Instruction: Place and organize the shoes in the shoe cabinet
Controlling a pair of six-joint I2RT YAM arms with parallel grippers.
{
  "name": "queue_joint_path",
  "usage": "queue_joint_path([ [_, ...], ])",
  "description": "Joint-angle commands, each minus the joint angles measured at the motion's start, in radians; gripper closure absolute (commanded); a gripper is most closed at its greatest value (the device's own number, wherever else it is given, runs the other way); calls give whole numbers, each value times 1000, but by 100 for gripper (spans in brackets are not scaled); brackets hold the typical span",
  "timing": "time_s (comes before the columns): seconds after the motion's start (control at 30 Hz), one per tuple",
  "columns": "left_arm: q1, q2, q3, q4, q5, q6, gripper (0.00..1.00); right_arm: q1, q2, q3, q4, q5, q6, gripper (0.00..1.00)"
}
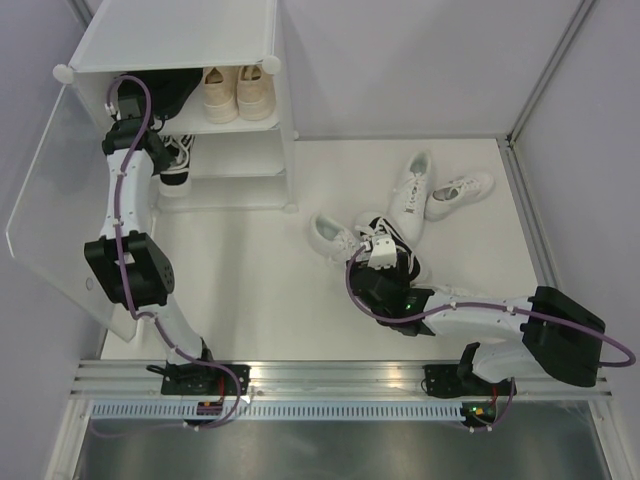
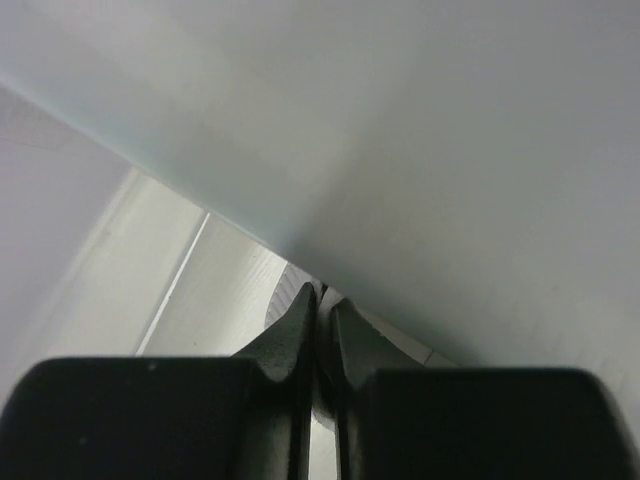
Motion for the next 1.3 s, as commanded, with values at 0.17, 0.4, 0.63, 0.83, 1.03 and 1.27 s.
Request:
queue_joint_path([
  [0.17,11,-11,62,160,-11,-28,68,-3,29,21,31,-32,-4,5],
  [0.4,9,-82,54,164,50,-34,42,-3,5,17,25,-41,-7,5],
  [0.63,-12,-272,-159,199,159,-43,14,-2,-32,-1,31,-49,-7,6],
  [0.83,-74,-505,-527,416,155,-2,12,-3,-56,-29,69,-61,-24,6],
  [1.03,-81,-570,-768,629,71,8,18,-3,-89,-62,106,-136,-29,7],
  [1.27,-81,-515,-796,732,0,21,23,-3,-96,-61,100,-157,-33,7],
])
